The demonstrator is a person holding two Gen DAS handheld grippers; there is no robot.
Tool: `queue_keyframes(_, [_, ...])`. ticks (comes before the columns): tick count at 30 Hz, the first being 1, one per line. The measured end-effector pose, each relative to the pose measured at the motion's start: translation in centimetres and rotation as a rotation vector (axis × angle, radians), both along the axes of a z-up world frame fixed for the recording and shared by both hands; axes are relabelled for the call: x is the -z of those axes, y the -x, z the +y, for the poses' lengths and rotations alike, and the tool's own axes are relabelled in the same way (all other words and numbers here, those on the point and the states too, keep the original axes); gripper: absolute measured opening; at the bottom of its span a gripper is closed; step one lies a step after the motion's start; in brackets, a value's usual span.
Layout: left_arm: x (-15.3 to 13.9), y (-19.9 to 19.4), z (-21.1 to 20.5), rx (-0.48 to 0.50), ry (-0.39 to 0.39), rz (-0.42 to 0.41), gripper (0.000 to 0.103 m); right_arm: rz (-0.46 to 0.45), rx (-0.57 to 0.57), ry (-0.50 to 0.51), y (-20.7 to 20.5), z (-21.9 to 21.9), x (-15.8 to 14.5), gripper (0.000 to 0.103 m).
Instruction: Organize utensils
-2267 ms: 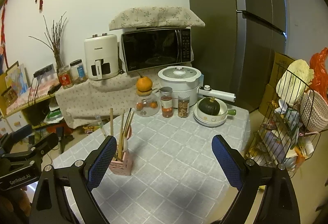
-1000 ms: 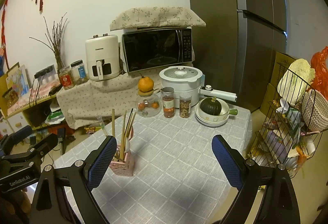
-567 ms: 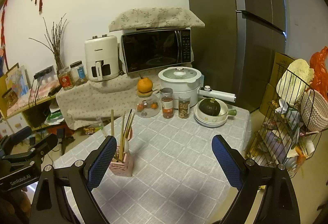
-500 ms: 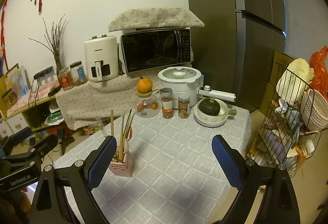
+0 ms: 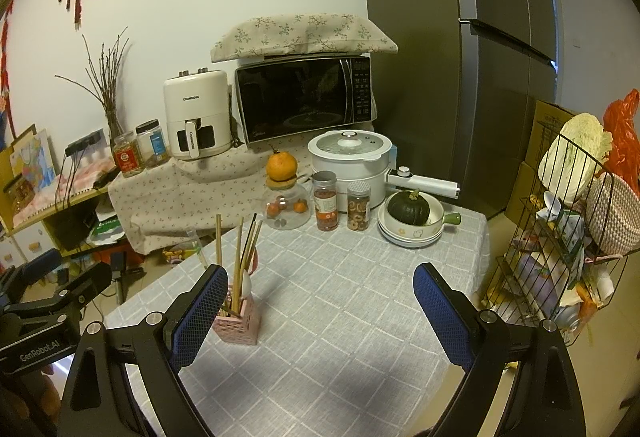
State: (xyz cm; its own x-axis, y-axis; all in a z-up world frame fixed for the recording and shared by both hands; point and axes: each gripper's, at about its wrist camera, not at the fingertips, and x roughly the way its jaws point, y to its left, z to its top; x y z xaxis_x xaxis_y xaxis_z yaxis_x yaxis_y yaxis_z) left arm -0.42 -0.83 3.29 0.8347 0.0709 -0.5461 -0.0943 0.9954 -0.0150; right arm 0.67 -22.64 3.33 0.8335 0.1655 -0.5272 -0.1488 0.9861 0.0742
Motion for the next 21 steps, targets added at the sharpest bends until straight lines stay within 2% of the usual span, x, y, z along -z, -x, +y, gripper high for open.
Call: queue_keyframes(21, [0.54,0.19,-0.07,0.014,0.004,0.013,0.102,0.001,0.001,-0.001,0.06,-0.08,0.03,0.095])
